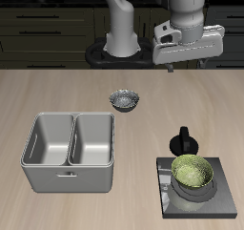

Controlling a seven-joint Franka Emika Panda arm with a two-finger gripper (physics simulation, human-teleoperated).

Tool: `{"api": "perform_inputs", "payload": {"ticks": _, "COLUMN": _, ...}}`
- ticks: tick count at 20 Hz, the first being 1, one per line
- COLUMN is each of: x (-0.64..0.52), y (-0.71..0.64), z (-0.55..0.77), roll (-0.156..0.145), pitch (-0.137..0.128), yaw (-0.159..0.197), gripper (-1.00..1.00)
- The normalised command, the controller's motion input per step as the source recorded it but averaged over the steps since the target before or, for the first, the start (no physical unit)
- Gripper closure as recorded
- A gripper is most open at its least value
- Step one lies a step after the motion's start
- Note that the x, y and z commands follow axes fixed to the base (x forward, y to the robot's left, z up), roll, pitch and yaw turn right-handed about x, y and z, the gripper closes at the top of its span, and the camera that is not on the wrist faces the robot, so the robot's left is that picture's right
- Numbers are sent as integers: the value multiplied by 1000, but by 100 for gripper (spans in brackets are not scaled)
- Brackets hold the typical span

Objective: Place the green bowl on the flat stove and turn on the flat stove

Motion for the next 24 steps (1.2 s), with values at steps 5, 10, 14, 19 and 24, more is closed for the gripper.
{"api": "perform_inputs", "payload": {"ticks": 5, "x": -243, "y": -41, "z": -15, "roll": 12, "pitch": -99, "yaw": 24, "gripper": -100}}
{"api": "perform_inputs", "payload": {"ticks": 10, "x": -228, "y": -132, "z": -180, "roll": 1, "pitch": -116, "yaw": 62, "gripper": -100}}
{"api": "perform_inputs", "payload": {"ticks": 14, "x": -179, "y": -172, "z": -146, "roll": -70, "pitch": -129, "yaw": 45, "gripper": -100}}
{"api": "perform_inputs", "payload": {"ticks": 19, "x": -50, "y": -92, "z": -204, "roll": -5, "pitch": 21, "yaw": -32, "gripper": -100}}
{"api": "perform_inputs", "payload": {"ticks": 24, "x": -64, "y": -18, "z": -193, "roll": -2, "pitch": 30, "yaw": -9, "gripper": -100}}
